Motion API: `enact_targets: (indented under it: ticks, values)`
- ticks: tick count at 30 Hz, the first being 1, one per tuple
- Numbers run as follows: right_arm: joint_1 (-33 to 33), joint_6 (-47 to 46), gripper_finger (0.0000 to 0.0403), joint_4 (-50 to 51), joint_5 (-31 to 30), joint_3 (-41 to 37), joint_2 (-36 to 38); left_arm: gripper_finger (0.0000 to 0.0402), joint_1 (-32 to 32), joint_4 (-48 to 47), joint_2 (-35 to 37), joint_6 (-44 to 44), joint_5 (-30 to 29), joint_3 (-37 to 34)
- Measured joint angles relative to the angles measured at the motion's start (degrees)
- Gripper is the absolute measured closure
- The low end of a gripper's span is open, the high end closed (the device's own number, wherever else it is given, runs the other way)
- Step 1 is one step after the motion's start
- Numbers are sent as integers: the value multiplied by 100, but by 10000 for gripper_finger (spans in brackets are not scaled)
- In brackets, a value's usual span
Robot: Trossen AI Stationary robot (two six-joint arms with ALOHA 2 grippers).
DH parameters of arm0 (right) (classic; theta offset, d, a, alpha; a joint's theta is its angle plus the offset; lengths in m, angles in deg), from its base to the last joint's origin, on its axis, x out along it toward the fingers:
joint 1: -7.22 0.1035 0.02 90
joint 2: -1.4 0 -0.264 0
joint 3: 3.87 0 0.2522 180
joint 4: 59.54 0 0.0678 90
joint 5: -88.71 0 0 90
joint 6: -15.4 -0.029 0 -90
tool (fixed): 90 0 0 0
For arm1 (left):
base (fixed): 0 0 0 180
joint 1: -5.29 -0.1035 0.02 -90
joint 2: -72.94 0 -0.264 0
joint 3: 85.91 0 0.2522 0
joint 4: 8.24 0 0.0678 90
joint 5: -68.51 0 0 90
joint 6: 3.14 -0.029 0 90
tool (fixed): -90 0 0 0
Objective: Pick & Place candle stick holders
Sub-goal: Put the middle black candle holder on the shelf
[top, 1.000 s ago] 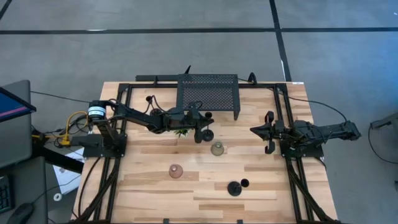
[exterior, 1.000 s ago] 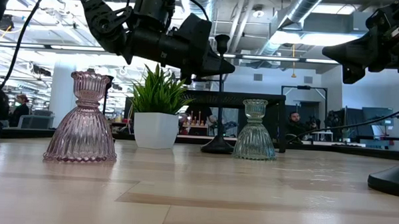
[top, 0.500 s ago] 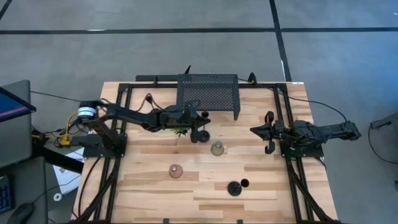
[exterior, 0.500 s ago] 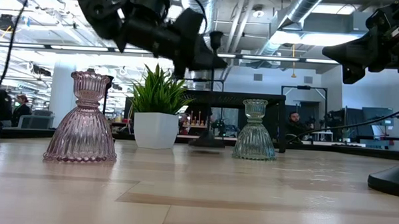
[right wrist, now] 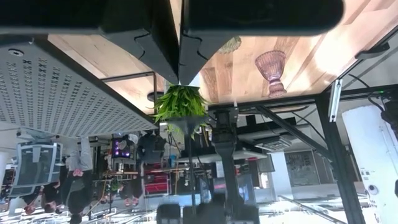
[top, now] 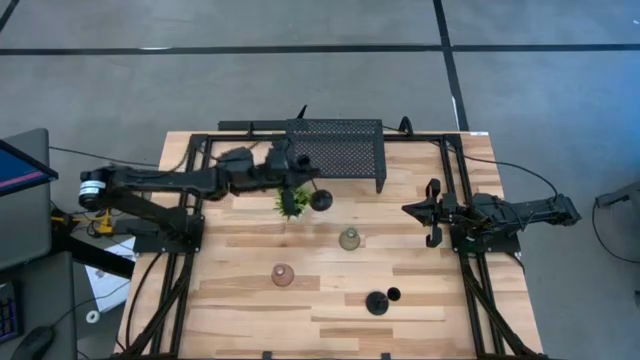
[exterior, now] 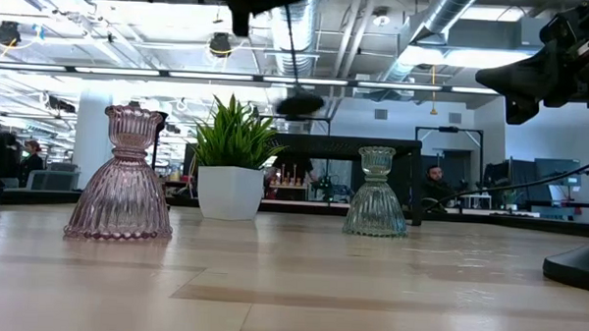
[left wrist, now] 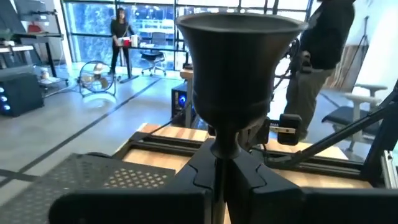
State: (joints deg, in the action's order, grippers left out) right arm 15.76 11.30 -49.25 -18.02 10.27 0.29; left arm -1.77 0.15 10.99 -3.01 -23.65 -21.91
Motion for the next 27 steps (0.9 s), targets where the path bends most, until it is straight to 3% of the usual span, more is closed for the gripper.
enact_targets:
  ticks: [6,12,20,27]
  values:
    - [-3,14,403,-31,-32,-1,0,390,-454,-1439,-170,-414,-21,1262]
    - [-5,15,403,-28,-46,1,-2,390,-1168,-1629,-586,-613,-11,2121]
    - [-5,14,403,-26,-131,1,-2,390,-2563,-1579,-1264,243,662,2380]
    - [-5,13,403,-26,-133,1,-2,390,-3090,-1363,-1809,382,668,2386]
